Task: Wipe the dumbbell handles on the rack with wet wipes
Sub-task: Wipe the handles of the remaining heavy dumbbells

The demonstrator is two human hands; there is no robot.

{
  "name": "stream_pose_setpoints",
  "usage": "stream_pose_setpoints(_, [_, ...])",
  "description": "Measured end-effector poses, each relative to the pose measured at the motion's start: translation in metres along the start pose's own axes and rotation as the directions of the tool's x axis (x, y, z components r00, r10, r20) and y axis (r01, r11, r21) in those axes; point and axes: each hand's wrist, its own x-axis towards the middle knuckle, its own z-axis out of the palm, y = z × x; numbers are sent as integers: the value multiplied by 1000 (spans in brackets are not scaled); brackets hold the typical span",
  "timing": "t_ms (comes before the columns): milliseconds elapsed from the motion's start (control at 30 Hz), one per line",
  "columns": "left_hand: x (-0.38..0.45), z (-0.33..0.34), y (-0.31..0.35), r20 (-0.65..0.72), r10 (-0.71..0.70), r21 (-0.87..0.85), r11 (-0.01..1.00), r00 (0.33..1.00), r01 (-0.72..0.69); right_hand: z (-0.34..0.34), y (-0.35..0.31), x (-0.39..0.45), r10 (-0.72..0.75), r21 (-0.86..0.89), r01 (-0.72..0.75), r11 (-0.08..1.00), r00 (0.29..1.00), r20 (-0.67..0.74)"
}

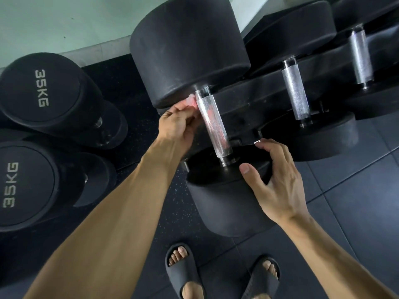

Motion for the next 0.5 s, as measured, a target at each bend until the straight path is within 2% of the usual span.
stream_pose_setpoints(67, [-1,0,-4,23,-44,-2,999,999,44,0,1,0,-6,-2,6,1000,1000,-4])
stream_pose_setpoints(167, [-8,-5,-9,77,-78,193,979,994,62,1,2,0,-10,-6,10,1000,1000,-5])
stream_pose_setpoints(200, [-7,-4,-9,74,-77,188,980,994,62,1,2,0,-9,-6,9,1000,1000,-7])
stream_pose_setpoints(300, [5,5,-4,-9,-74,-4,997,997,74,2,1,1,-9,-12,9,1000,1000,-10])
stream_pose_setpoints(333, [5,5,-4,-8,-73,-22,997,997,73,2,1,1,-13,-10,13,1000,1000,-6])
stream_pose_setpoints(367, [4,4,-6,18,-75,0,997,997,75,2,2,1,-22,-6,22,1000,1000,-8])
stream_pose_setpoints(500, [-12,-13,-10,104,-55,288,957,993,23,2,3,1,-37,3,37,999,999,-13])
